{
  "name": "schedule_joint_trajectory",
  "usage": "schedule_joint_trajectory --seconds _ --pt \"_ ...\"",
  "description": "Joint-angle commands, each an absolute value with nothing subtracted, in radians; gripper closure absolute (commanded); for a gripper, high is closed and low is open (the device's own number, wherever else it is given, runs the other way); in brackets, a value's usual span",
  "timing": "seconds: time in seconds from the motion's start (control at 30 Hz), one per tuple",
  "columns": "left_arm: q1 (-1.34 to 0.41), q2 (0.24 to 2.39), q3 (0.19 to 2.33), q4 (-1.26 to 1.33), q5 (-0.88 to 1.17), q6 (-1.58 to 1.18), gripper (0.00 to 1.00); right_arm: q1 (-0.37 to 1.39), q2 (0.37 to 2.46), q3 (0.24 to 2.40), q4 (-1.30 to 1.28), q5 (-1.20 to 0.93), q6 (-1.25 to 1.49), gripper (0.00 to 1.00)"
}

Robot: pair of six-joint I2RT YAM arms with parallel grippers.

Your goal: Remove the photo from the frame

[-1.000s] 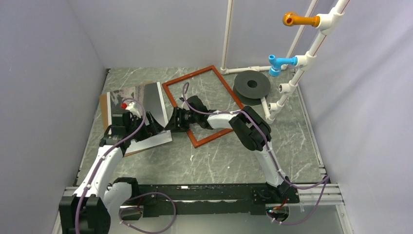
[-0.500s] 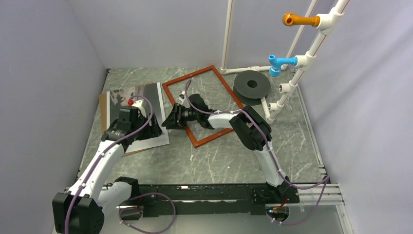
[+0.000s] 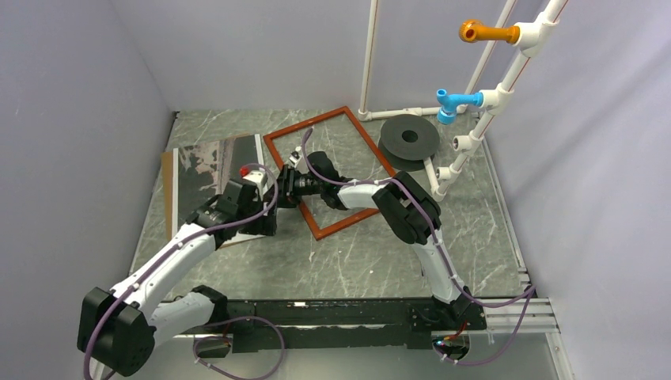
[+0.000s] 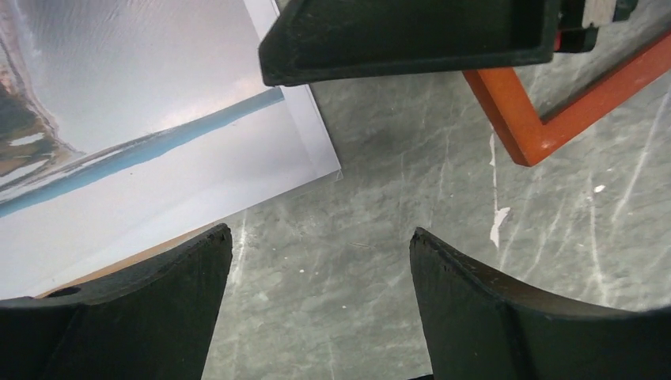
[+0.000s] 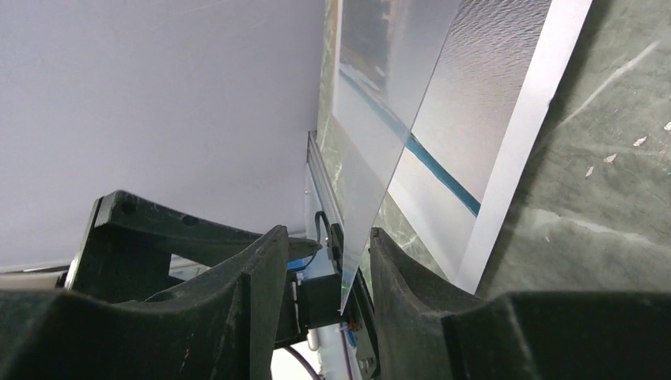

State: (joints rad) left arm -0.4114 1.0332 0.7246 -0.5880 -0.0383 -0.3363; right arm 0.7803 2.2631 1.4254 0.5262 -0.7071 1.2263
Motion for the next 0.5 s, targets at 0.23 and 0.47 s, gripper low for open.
schedule_joint_trajectory --seconds 0.23,0.47 --pt "-0.653 1.198 0.864 -0.672 -0.517 -0.265 0.22 0.780 2.283 1.433 0.600 -0.722 1.266 0.56" --pt "-0.740 1.328 0.922 -0.709 -0.670 -0.251 0.30 0.780 2.277 1.431 0.580 -0.716 1.260 0.56"
